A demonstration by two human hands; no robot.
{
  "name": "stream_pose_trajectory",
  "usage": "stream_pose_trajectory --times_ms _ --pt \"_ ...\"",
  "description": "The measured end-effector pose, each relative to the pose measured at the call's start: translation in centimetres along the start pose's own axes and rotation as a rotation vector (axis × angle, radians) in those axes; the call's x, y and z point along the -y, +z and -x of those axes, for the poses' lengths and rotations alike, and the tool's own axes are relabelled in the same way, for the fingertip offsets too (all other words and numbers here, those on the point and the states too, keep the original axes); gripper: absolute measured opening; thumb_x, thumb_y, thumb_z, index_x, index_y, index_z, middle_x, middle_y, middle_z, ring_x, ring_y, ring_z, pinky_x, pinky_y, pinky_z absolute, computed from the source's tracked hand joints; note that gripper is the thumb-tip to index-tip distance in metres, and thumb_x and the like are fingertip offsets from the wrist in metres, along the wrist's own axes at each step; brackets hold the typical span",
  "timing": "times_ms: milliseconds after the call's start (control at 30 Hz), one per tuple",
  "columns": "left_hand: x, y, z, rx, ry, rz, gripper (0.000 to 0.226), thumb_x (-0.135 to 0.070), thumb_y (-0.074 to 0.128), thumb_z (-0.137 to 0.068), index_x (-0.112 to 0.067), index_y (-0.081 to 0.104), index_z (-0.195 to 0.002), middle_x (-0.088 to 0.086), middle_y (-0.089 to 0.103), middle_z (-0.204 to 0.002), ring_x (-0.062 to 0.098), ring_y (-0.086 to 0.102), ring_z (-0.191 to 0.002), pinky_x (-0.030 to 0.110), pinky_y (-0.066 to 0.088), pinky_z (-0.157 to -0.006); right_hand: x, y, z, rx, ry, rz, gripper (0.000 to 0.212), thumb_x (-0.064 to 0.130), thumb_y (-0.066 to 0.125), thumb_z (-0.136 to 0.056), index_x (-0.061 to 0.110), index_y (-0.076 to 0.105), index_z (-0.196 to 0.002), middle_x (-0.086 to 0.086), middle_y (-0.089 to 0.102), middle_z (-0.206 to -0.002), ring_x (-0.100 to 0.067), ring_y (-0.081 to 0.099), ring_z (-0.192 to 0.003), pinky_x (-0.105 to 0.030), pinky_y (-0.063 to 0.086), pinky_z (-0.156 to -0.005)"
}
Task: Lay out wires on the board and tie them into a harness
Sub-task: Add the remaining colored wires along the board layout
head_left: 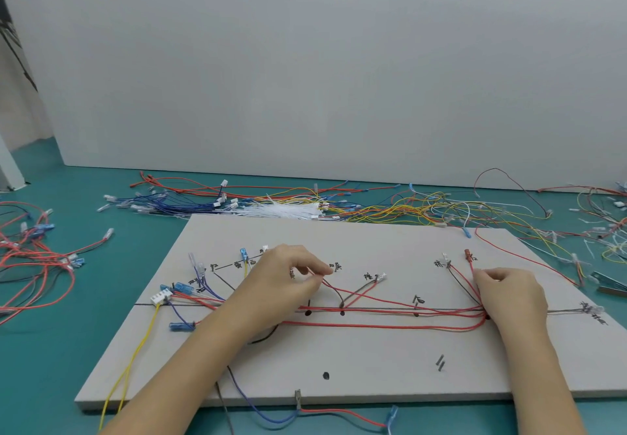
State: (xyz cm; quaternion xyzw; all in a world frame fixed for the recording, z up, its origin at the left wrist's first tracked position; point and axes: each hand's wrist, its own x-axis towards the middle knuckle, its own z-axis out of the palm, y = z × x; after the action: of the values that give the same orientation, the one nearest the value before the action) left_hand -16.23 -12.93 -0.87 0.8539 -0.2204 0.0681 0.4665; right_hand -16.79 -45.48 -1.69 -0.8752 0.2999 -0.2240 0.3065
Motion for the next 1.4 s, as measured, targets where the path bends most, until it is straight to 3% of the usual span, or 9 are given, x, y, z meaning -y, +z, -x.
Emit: stream_pose_trajectory --times_ms 67,167,433,567,700,800,933,1133,1400 --pt "0.0 0.6 0.2 0.091 0.041 -0.111 0.02 -0.02 0.063 -0.088 -0.035 0.074 -0.096 -0.024 0.065 -0.096 -0.004 0.047 -0.1 0.011 0.034 -0.079 0.0 0.0 0.0 0.015 -0.002 0.022 0.021 0.011 0.056 -0.087 0.006 0.074 -0.077 -0.016 0.066 -0.077 -0.037 0.053 -0.077 -0.033 0.04 -0.066" --pt "0.0 1.2 0.3 0.149 0.083 -0.19 0.012 -0.032 0.066 -0.086 -0.037 0.075 -0.094 -0.026 0.063 -0.095 0.002 0.045 -0.105 0.025 0.038 -0.093 -0.1 0.0 0.1 0.017 -0.004 0.032 0.021 0.008 0.054 -0.088 0.007 0.074 -0.08 -0.014 0.063 -0.078 -0.035 0.052 -0.078 -0.033 0.039 -0.068" --pt "0.2 1.7 0.4 0.179 0.097 -0.198 0.005 -0.036 0.069 -0.081 -0.036 0.069 -0.077 -0.02 0.063 -0.086 0.0 0.047 -0.099 0.028 0.043 -0.088 -0.1 0.2 -0.1 0.013 -0.014 0.055 0.023 0.008 0.053 -0.089 0.01 0.076 -0.088 -0.016 0.07 -0.097 -0.032 0.049 -0.08 -0.032 0.038 -0.071" --pt "0.5 1.7 0.3 0.157 0.102 -0.204 0.004 -0.035 0.068 -0.084 -0.034 0.066 -0.08 -0.021 0.062 -0.086 -0.001 0.047 -0.097 0.025 0.042 -0.085 -0.2 0.2 -0.1 0.026 -0.015 0.066 0.023 0.009 0.052 -0.089 0.011 0.074 -0.083 -0.011 0.063 -0.079 -0.032 0.051 -0.077 -0.032 0.039 -0.069" --pt "0.4 2.0 0.2 0.131 0.119 -0.241 0.012 -0.039 0.066 -0.086 -0.034 0.063 -0.076 -0.018 0.061 -0.082 0.0 0.05 -0.09 0.023 0.042 -0.082 0.1 0.1 0.0 0.046 0.004 0.063 0.027 0.016 0.054 -0.09 0.015 0.068 -0.067 -0.006 0.06 -0.061 -0.023 0.048 -0.06 -0.032 0.037 -0.06" --pt "0.1 2.4 0.2 0.121 0.131 -0.267 0.014 -0.037 0.063 -0.086 -0.034 0.058 -0.073 -0.015 0.057 -0.08 0.002 0.049 -0.086 0.026 0.043 -0.082 0.2 0.1 0.1 0.041 -0.005 0.08 0.023 0.015 0.055 -0.09 0.009 0.072 -0.077 -0.01 0.063 -0.068 -0.03 0.052 -0.069 -0.033 0.04 -0.065" --pt "-0.1 2.5 0.3 0.106 0.141 -0.252 0.008 -0.032 0.062 -0.085 -0.032 0.056 -0.079 -0.013 0.055 -0.083 0.003 0.05 -0.087 0.026 0.045 -0.081 0.2 0.3 0.1 0.026 0.0 0.119 0.021 0.011 0.054 -0.09 0.005 0.065 -0.107 -0.019 0.066 -0.108 -0.033 0.051 -0.091 -0.035 0.037 -0.075" --pt "-0.2 2.3 0.5 0.158 0.178 -0.253 0.006 -0.031 0.06 -0.091 -0.032 0.061 -0.085 -0.014 0.057 -0.086 0.004 0.05 -0.089 0.026 0.044 -0.082 0.0 0.1 -0.2 0.057 -0.01 0.159 0.013 0.011 0.054 -0.09 0.009 0.068 -0.089 -0.009 0.06 -0.084 -0.028 0.047 -0.079 -0.032 0.035 -0.068" --pt "-0.1 2.1 0.6 0.13 0.175 -0.242 0.005 -0.034 0.065 -0.087 -0.036 0.069 -0.087 -0.018 0.058 -0.084 0.004 0.049 -0.092 0.024 0.041 -0.084 0.4 0.0 0.3 0.071 -0.001 0.14 0.016 0.025 0.059 -0.089 0.011 0.066 -0.092 -0.01 0.065 -0.093 -0.029 0.051 -0.085 -0.033 0.04 -0.072"
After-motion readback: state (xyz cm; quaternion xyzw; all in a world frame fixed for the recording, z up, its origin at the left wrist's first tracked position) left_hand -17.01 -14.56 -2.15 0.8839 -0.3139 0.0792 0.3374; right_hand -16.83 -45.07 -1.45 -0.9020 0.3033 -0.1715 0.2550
